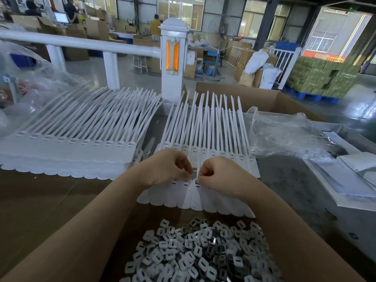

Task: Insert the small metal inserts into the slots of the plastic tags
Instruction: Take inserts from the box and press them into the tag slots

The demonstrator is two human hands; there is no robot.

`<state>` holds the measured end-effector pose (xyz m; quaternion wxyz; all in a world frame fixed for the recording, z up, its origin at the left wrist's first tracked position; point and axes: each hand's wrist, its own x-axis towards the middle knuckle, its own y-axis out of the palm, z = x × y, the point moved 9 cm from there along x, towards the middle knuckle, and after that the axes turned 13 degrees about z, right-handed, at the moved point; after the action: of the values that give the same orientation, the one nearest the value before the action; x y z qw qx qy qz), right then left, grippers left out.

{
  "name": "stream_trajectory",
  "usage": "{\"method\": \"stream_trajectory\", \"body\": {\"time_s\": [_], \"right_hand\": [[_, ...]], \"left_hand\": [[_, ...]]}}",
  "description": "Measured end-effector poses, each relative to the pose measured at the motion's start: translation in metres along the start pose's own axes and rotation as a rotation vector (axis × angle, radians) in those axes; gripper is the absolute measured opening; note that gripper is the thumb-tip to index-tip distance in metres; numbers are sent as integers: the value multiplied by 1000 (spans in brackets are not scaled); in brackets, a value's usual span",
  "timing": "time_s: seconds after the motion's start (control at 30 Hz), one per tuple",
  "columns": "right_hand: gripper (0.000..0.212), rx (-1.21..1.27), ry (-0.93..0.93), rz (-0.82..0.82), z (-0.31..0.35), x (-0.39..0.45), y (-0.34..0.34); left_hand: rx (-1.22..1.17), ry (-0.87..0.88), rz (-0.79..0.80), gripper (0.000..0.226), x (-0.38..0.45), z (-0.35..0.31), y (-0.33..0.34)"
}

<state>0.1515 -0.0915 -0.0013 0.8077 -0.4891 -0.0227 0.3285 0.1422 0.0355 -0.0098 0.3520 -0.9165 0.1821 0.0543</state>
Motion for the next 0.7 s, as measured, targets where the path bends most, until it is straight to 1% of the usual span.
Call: {"method": "stream_trajectory", "body": {"time_s": [0.23, 0.37, 0.43, 0.5, 0.57, 0.63, 0.7], "right_hand": [[3, 210, 3, -21, -7, -5, -3], [4, 156, -5, -15, -4, -4, -1], [5, 174, -37, 15, -1, -5, -2], [5, 184, -136, 118, 9, -9, 1], [5, 108, -231, 273, 24, -15, 11], [8, 5, -272, 407, 35, -21, 24], [11, -74, -280, 470, 41, -24, 31]], "left_hand": [[-19, -25, 0, 5, -3, -1, 2], [-24, -32, -2, 4, -3, -4, 5], [-17, -38, 13, 4, -4, -4, 6], [-10, -29, 29, 4, -4, -4, 5], [-8, -13, 29, 4, -4, -3, 3], [-13, -7, 23, 2, -4, -2, 1], [-18, -5, 19, 1, -4, 0, 0]]}}
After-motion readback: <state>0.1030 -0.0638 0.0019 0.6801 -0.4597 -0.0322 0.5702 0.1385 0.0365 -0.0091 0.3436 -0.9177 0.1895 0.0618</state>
